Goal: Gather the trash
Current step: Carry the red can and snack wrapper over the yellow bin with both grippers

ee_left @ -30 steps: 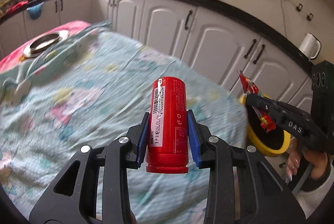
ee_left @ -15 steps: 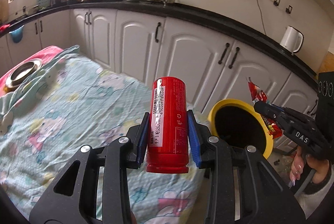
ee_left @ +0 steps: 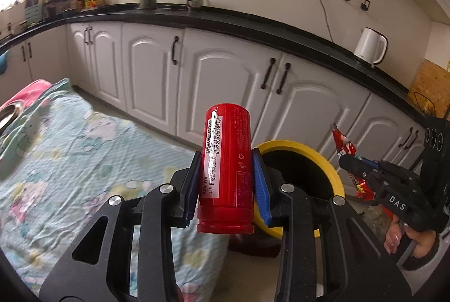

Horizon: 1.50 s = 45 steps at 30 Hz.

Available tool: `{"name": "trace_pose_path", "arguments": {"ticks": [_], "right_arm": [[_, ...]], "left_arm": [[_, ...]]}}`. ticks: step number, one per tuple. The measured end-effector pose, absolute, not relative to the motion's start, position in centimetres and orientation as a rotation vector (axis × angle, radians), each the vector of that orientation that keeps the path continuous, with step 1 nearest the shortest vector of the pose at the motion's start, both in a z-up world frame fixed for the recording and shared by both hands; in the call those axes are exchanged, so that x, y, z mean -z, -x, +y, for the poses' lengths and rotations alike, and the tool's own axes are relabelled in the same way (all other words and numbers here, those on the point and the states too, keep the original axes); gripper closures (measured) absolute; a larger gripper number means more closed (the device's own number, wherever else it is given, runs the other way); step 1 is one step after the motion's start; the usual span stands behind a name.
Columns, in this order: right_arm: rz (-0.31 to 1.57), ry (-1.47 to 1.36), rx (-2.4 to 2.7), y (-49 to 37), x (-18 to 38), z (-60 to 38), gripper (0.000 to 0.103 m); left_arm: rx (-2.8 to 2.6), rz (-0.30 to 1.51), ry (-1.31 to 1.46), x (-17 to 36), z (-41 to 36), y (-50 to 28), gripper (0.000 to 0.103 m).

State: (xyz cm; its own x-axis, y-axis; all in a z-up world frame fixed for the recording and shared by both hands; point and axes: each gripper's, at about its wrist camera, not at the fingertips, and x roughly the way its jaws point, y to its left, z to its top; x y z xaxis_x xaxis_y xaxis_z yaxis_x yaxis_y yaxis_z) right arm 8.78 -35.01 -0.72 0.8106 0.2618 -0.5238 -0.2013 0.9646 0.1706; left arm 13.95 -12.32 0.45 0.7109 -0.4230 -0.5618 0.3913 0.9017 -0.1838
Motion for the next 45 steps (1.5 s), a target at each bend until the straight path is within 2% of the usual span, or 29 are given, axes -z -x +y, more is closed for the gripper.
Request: {"name": "trace_pose_path", "arguments": {"ticks": [19,45], "right_arm": [[0.586,-0.208,-0.105,-7.4,2.9,-41.8,0.093],[0.736,-0.292,-0.046,-9.7,9.7,-44.8,0.09]], "left_arm": [[0.572,0.669,-0.001,0.8,-20.5,-15.6,0.076],[0.641,0.808,-0.084,6.6,-27.4,-18.3,0.076]]}}
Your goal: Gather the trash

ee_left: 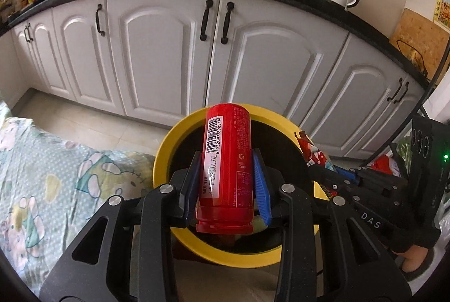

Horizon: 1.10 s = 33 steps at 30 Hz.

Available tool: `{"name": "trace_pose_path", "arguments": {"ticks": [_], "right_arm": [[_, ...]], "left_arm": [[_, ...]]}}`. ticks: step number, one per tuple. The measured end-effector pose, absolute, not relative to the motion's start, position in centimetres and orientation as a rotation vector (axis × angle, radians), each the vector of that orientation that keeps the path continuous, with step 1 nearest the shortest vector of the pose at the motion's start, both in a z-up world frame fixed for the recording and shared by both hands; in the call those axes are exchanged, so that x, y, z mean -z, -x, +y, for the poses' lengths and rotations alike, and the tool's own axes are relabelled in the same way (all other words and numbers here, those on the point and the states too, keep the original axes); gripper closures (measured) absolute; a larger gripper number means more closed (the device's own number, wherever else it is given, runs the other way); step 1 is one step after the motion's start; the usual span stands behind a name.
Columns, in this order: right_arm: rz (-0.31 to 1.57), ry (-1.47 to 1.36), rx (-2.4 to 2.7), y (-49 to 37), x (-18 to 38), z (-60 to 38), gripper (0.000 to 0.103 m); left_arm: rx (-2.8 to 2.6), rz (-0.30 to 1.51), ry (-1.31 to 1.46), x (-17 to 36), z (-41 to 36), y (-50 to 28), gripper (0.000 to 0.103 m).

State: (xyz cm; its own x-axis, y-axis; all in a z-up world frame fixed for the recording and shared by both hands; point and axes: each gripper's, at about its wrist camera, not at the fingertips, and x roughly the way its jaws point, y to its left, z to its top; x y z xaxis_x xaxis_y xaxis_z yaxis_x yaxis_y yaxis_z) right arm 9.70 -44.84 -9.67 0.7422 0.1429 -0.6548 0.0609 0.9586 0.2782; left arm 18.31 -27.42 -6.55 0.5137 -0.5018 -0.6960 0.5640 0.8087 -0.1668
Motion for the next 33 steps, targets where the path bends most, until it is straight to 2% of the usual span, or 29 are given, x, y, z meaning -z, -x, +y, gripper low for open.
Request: {"name": "trace_pose_path", "arguments": {"ticks": [5,12,14,18,20,25,26,27,30,33], "right_arm": [[0.741,-0.296,-0.042,-9.8,10.0,-45.0,0.089],[0.745,-0.295,-0.042,-9.8,10.2,-45.1,0.083],[0.742,-0.298,-0.035,-9.7,10.2,-45.3,0.076],[0.726,-0.299,-0.017,-9.5,9.7,-45.6,0.064],[0.715,-0.296,-0.007,-9.3,9.4,-45.7,0.058],[0.675,-0.273,0.009,-8.4,7.8,-45.5,0.044],[0.669,-0.269,0.009,-8.3,7.5,-45.4,0.038],[0.659,-0.262,0.014,-8.0,7.1,-45.2,0.031],[0.628,-0.245,0.024,-7.3,6.2,-44.8,0.021],[0.603,-0.229,0.034,-6.9,5.3,-44.2,0.015]], "left_arm": [[0.643,0.826,-0.081,7.1,-27.8,-18.9,0.075],[0.635,0.836,-0.079,7.5,-27.8,-19.3,0.074],[0.629,0.837,-0.07,7.5,-27.6,-19.3,0.06],[0.621,0.831,-0.058,7.1,-27.0,-19.2,0.053],[0.611,0.825,-0.053,6.7,-26.7,-19.0,0.039],[0.584,0.796,-0.03,5.3,-25.1,-18.3,0.015],[0.577,0.787,-0.029,5.0,-24.9,-18.1,0.011],[0.572,0.777,-0.029,4.7,-24.5,-17.9,0.011],[0.553,0.753,-0.022,3.8,-23.5,-17.1,0.011],[0.531,0.737,-0.015,3.2,-22.5,-16.6,0.011]]}}
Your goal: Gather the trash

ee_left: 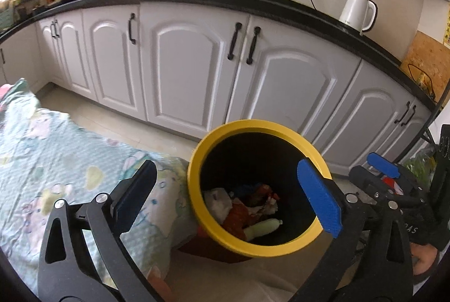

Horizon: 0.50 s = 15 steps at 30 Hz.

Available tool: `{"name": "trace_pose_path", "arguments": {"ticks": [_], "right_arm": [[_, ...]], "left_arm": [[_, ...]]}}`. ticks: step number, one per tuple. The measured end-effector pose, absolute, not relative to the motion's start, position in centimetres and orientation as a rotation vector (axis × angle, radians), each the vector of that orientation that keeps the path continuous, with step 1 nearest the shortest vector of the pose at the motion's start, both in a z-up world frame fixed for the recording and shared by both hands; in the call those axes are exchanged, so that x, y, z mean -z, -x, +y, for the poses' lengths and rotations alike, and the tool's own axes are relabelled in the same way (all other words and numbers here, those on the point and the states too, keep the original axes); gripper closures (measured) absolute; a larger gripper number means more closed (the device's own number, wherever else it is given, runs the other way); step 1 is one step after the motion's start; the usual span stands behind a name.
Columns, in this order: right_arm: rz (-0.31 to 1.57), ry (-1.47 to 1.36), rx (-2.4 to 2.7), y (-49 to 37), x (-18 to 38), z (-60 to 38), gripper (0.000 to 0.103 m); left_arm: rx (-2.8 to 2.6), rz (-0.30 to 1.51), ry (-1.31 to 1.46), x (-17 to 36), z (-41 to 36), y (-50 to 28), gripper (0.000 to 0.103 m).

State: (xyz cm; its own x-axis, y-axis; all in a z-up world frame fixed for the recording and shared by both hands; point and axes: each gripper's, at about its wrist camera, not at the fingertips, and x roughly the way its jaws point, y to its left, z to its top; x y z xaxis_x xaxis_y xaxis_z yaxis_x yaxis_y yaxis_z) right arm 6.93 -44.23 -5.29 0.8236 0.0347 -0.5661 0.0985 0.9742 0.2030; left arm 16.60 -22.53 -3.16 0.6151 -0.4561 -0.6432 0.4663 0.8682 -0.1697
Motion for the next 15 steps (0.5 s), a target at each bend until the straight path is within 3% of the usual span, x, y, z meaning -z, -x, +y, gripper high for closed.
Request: {"name": "trace_pose_path", "arguments": {"ticks": [3,15], "right_arm": [[0.587,-0.209,0.047,-6.6,4.7,-43.7,0.008],[0.575,-0.159,0.024,-5.6,3.2,-40.2,0.006]], "left_arm": [[0.507,0.722,-0.008,2.5,-21.4,-16.0,0.011],[0.427,0.68,0.014,1.2,-16.8,-13.4,0.011]]}}
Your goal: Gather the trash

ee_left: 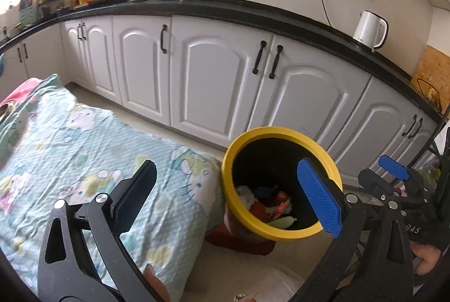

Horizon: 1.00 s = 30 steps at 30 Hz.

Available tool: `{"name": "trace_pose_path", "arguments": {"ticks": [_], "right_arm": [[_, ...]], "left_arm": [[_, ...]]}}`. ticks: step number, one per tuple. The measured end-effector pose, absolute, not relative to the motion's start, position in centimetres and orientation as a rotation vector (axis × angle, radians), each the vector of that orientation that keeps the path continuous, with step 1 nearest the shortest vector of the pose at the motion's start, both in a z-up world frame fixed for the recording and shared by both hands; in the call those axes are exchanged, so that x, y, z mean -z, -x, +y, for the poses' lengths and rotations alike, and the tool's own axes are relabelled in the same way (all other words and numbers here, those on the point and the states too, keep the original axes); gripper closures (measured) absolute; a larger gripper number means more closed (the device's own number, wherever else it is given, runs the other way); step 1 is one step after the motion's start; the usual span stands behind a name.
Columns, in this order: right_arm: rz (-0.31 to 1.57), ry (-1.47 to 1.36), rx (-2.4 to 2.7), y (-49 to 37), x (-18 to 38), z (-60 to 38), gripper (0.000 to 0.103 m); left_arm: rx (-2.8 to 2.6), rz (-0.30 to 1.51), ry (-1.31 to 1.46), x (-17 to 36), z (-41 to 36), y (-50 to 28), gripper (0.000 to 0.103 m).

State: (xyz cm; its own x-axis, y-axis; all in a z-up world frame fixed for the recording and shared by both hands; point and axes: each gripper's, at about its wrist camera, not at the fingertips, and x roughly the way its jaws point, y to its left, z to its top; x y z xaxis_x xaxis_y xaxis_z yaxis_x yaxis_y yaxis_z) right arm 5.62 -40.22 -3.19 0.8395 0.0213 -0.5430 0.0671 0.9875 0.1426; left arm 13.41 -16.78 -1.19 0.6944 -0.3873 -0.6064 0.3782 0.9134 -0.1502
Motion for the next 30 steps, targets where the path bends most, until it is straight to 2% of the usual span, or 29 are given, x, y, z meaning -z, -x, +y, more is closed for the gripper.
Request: {"name": "trace_pose_path", "arguments": {"ticks": [11,30], "right_arm": [[0.537,-0.127,-0.05,-4.0,2.3,-35.9,0.006],[0.292,-0.085,-0.088,1.8,0.9,-31.2,0.006]], "left_arm": [[0.334,0.628,0.022,0.7,-12.5,-9.9,0.011],[0.236,0.429,0.017,0.0,-9.2,-3.3,0.011]]}}
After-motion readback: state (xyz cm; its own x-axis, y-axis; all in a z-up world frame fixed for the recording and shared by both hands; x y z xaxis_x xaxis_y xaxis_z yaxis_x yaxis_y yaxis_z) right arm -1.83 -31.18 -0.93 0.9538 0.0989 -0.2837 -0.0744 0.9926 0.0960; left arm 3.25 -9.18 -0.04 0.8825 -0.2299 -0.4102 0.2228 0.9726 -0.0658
